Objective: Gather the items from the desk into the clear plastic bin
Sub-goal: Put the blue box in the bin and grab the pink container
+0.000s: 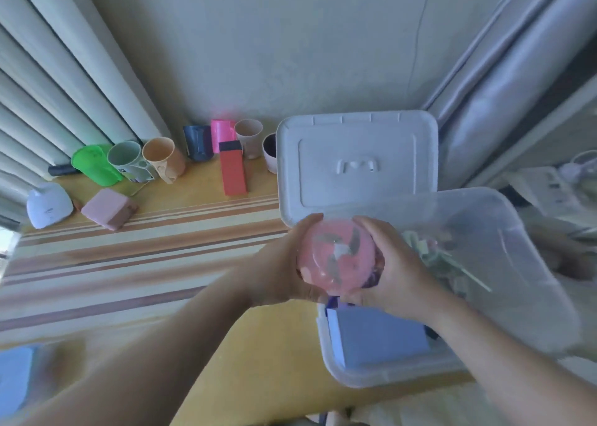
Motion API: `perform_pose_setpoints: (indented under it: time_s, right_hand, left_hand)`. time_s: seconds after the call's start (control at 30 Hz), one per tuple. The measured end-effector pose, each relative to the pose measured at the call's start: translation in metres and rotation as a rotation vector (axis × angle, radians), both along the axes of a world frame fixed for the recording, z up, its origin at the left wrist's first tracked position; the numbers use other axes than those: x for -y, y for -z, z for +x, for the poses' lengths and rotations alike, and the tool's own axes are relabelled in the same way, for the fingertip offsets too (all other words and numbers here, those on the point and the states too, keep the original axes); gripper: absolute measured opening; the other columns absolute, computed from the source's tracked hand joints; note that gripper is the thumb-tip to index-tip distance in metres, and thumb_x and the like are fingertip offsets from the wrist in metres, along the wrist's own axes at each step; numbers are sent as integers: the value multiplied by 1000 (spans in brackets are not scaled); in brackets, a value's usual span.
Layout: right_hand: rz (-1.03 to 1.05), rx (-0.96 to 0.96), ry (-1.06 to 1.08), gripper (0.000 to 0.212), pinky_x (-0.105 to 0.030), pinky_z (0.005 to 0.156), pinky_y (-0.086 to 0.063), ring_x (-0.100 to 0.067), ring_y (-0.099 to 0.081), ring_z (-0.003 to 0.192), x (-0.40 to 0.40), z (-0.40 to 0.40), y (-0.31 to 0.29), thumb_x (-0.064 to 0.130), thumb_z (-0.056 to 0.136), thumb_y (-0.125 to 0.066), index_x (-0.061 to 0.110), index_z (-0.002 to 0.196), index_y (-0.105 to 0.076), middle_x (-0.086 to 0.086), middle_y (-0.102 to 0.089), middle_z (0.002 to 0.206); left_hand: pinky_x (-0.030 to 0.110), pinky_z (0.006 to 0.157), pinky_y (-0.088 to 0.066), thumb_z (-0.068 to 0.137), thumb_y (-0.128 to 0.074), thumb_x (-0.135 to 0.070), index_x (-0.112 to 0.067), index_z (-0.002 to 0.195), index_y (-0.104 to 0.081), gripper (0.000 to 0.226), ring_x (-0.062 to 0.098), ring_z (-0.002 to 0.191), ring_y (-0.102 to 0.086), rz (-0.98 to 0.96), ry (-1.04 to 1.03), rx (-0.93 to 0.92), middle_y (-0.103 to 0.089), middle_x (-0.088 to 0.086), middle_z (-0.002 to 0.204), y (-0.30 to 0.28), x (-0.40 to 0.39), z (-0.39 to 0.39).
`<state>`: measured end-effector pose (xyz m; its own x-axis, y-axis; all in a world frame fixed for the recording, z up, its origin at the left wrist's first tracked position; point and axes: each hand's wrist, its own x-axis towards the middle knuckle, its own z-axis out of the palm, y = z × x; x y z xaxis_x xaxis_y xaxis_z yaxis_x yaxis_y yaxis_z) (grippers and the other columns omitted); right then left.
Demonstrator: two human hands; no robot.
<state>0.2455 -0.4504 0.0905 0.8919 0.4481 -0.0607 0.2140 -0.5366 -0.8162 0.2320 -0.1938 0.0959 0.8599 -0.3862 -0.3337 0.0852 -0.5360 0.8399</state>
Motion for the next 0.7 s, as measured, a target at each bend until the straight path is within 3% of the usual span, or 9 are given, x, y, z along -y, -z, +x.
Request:
perform_pose_setpoints:
  time_s: [0.13, 0.23, 0.33, 0.43, 0.5, 0.6, 0.7]
  right_hand:
    - [-125, 40, 55, 114, -38, 110, -47, -5, -44, 137, 77, 0, -7, 54, 55, -99, 48, 148, -33, 25, -37, 147]
    - [-211, 66, 50, 104, -34, 102, -50, -7, -47, 130, 102, 8, 1, 54, 58, -95, 41, 143, -37, 20, -42, 140]
    - [-284, 74, 33, 90, -40, 97, -50, -10, -51, 119, 101, 17, 14, 51, 63, -90, 36, 137, -40, 17, -48, 133]
    - [-222, -35, 12, 85, -40, 91, -56, -9, -55, 111, 89, 21, 34, 60, 64, -90, 38, 129, -41, 16, -50, 126]
    - [-166, -117, -20, 82, -41, 86, -57, -9, -57, 106, 77, 21, 46, 71, 62, -88, 41, 124, -43, 16, -52, 121]
    - [-189, -158, -87, 89, -44, 101, -49, -16, -51, 124, 61, 17, 57, 66, 70, -86, 38, 141, -40, 12, -48, 140]
    - [-240, -150, -123, 89, -42, 108, -42, -19, -43, 138, 54, 20, 65, 56, 81, -79, 36, 154, -32, 10, -39, 155]
  left_hand:
    - [38, 100, -52, 57, -95, -53, -49, 155, -9, 130, 19, 113, -57, 185, 8, 148, -46, -3, 136, 4, 87, 10]
    - [35, 97, -50, 62, -92, -46, -43, 156, -9, 125, 26, 121, -54, 301, -15, 192, -47, 5, 138, 22, 131, 17]
    - [36, 94, -50, 68, -89, -42, -34, 159, -7, 124, 30, 121, -54, 385, -67, 195, -45, 9, 141, 38, 150, 16]
    - [32, 92, -49, 76, -86, -31, -24, 163, -3, 120, 32, 121, -55, 480, -58, 241, -37, 11, 145, 47, 147, 6]
    - [37, 99, -48, 76, -85, -35, -23, 162, -1, 121, 34, 122, -56, 671, -1, 291, -37, 8, 146, 49, 135, 0]
    - [43, 115, -30, 64, -82, -65, -20, 157, -25, 117, 33, 134, -43, 993, 136, 443, -54, 2, 139, 49, 111, -6]
    - [49, 115, -25, 59, -76, -77, -23, 141, -49, 102, 35, 136, -40, 1045, 173, 488, -62, -2, 131, 48, 98, -9]
